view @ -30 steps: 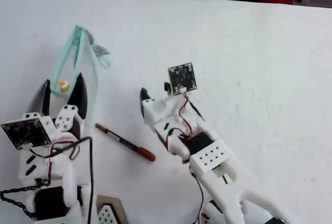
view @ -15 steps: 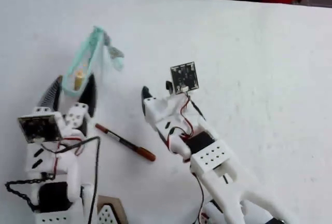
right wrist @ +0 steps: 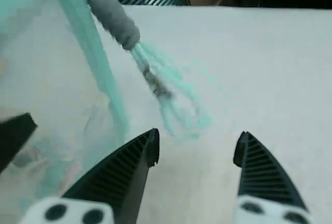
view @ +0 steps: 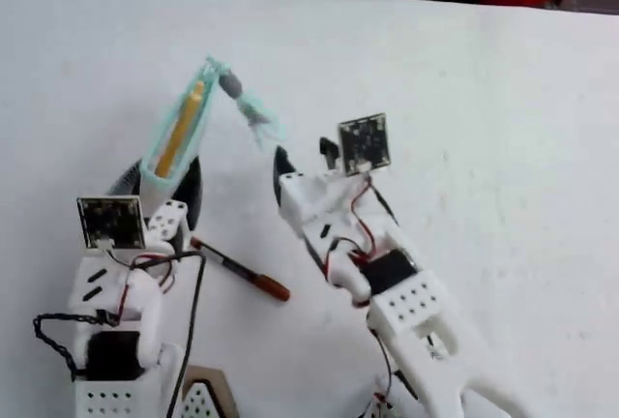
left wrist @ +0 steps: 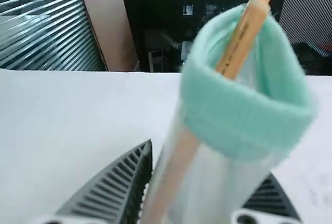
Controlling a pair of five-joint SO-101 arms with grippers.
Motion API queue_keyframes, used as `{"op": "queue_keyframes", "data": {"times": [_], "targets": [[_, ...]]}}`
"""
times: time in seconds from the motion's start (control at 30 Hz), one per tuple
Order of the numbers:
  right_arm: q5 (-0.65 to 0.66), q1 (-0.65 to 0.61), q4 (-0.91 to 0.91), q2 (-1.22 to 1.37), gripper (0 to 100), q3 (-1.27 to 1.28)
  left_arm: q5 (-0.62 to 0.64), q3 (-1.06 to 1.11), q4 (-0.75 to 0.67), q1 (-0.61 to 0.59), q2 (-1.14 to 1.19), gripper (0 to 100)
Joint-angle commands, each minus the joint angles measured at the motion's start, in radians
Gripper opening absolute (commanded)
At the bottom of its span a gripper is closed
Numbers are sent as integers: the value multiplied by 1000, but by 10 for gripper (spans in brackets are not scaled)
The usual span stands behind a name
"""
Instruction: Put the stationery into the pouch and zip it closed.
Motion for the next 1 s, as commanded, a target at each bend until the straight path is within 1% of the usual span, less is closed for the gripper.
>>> {"op": "queue_keyframes", "data": {"times": [0.0, 0.07, 0.17, 0.23, 0.3, 0.37, 0.47, 0.53, 0.6, 0.7, 0.8, 0.97], "targets": [[2, 10, 163, -280, 233, -15, -3, 5, -11, 16, -18, 237], [2, 10, 246, -453, 232, -15, -2, 8, -26, 19, -18, 237], [2, 10, 263, -653, 226, -15, -2, 11, -23, 36, -18, 237], [2, -5, 268, -696, 185, -55, -5, 12, -20, 56, -18, 237], [2, -45, 297, -656, 139, -123, -5, 11, 3, 61, -18, 237], [0, -82, 351, -550, 135, -212, -6, 11, 6, 58, -18, 237], [-8, -102, 420, -306, 180, -393, -6, 11, 6, 54, -18, 237], [-43, -119, 464, -124, 197, -548, -6, 12, 6, 54, -18, 237], [-94, -147, 542, 42, 197, -721, -5, 14, 6, 54, -18, 237], [-130, -211, 697, 252, 197, -965, -9, 38, -3, 54, -18, 237], [-169, -234, 823, 400, 197, -1162, -9, 49, -3, 53, -18, 237], [-199, -217, 915, 565, 197, -1358, -6, 51, -3, 53, -18, 237]]}}
